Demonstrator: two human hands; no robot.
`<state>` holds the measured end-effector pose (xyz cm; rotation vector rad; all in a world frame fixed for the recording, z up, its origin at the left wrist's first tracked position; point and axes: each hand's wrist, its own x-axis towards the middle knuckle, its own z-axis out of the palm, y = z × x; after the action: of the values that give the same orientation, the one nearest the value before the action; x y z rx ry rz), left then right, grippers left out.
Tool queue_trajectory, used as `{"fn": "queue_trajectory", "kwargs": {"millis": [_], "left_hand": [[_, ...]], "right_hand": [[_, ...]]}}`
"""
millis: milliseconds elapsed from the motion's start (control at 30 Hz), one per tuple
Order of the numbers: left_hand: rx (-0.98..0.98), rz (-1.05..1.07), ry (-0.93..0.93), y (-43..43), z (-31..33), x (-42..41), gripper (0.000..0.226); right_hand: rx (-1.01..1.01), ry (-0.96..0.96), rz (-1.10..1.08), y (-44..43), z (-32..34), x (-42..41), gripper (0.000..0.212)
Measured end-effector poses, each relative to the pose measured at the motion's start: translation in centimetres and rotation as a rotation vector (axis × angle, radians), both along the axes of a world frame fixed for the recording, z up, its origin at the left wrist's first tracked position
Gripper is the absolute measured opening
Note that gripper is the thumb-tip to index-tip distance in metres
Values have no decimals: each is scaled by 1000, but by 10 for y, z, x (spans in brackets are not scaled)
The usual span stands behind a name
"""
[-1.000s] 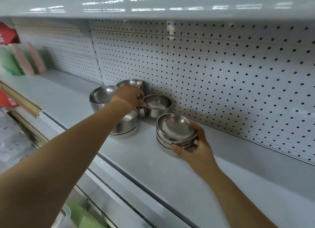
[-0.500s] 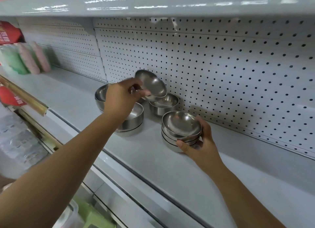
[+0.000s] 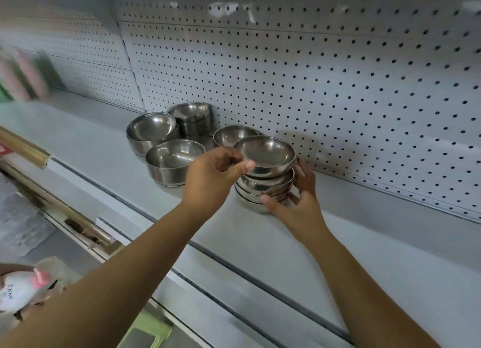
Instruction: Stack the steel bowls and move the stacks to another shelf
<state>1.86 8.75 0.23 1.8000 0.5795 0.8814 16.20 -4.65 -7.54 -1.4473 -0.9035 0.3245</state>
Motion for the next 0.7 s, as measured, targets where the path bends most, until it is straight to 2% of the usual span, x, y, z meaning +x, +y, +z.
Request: {"fn": "queue_trajectory", "kwargs": {"millis": [233, 467, 700], "left_hand": [[16, -4, -35, -5, -18, -2, 16], [50, 0, -10, -5, -29, -4, 26], [90, -20, 13, -3, -28, -13, 35]], "right_hand": [[-32, 23, -5, -2, 0, -3, 110], [-123, 62, 42, 0, -4, -2, 135], [-173, 44, 3, 4, 0, -5, 138]]}}
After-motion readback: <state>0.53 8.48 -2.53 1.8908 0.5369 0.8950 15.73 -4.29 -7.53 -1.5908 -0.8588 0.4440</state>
